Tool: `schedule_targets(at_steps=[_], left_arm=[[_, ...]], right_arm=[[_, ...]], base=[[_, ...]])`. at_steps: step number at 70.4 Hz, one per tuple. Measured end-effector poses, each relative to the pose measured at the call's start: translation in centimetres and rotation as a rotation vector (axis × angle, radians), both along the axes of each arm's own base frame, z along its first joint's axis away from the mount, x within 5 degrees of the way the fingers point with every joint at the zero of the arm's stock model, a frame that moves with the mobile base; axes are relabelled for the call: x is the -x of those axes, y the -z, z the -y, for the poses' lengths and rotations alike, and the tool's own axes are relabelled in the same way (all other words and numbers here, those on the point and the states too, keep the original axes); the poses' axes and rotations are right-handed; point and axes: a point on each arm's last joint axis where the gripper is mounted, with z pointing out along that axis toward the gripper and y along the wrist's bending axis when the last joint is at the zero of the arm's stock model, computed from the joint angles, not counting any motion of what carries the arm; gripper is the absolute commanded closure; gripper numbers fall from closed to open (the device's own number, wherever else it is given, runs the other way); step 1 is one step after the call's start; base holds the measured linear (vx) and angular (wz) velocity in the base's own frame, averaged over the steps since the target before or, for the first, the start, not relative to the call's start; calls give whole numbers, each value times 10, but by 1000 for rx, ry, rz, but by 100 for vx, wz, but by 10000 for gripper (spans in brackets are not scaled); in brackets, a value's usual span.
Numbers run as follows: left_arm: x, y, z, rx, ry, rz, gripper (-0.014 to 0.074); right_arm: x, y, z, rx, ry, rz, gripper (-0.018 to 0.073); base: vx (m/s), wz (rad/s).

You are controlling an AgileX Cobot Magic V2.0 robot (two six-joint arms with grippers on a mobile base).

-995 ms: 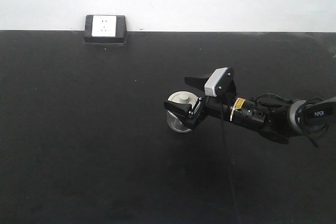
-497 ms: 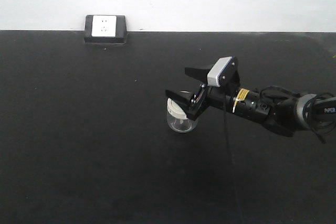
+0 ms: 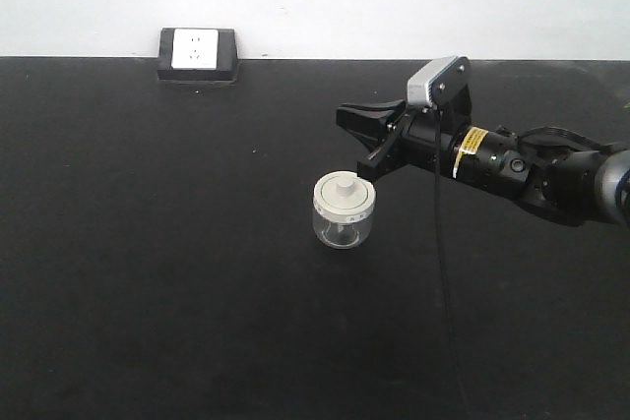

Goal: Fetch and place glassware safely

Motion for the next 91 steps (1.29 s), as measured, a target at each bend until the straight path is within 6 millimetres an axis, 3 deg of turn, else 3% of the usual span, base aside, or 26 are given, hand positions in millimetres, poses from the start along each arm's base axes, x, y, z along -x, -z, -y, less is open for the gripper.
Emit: schedule_targets(at_steps=[14,30,56,79,91], left_arm=[[0,0,0,0,0,0,603],[0,0,0,0,0,0,603],[0,0,0,0,0,0,603],[0,0,0,0,0,0,603],[0,0,0,0,0,0,603]], right_arm=[[1,-17,9,8,117,-91,563],[15,-38,42,41,307,-119,563],[81,-45,118,20,644,-188,563],[141,-68,126,102,765,-109,562],[177,-69,127,117,812,-77,562]], base=[[0,0],[0,0],[0,0],[0,0],[0,0]])
